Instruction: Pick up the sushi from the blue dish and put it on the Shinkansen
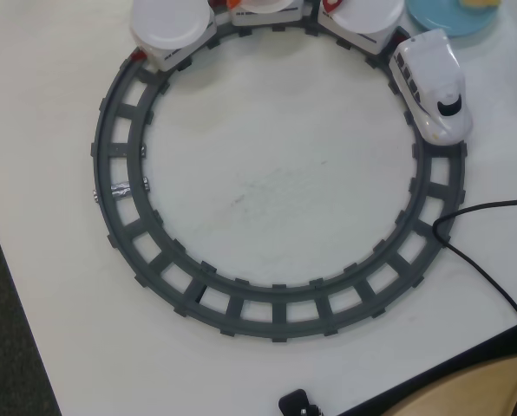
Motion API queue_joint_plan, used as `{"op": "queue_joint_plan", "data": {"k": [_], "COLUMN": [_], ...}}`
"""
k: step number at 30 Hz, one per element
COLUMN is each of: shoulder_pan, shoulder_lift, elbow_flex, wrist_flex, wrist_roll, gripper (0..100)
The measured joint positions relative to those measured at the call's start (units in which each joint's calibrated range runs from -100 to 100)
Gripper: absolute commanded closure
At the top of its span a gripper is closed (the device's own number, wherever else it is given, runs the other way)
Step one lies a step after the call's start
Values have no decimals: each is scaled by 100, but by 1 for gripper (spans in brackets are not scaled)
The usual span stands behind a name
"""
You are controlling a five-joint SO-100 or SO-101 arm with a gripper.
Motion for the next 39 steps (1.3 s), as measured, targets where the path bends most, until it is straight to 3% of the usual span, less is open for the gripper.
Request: {"op": "queue_joint_plan", "data": {"k": [9, 39], "shoulder_pan": [-638, -654], "shoulder_lift": [-8, -8], "elbow_flex": [9, 9], "wrist_flex": [0, 0], "wrist_roll": [0, 0], "gripper": [63, 63]}}
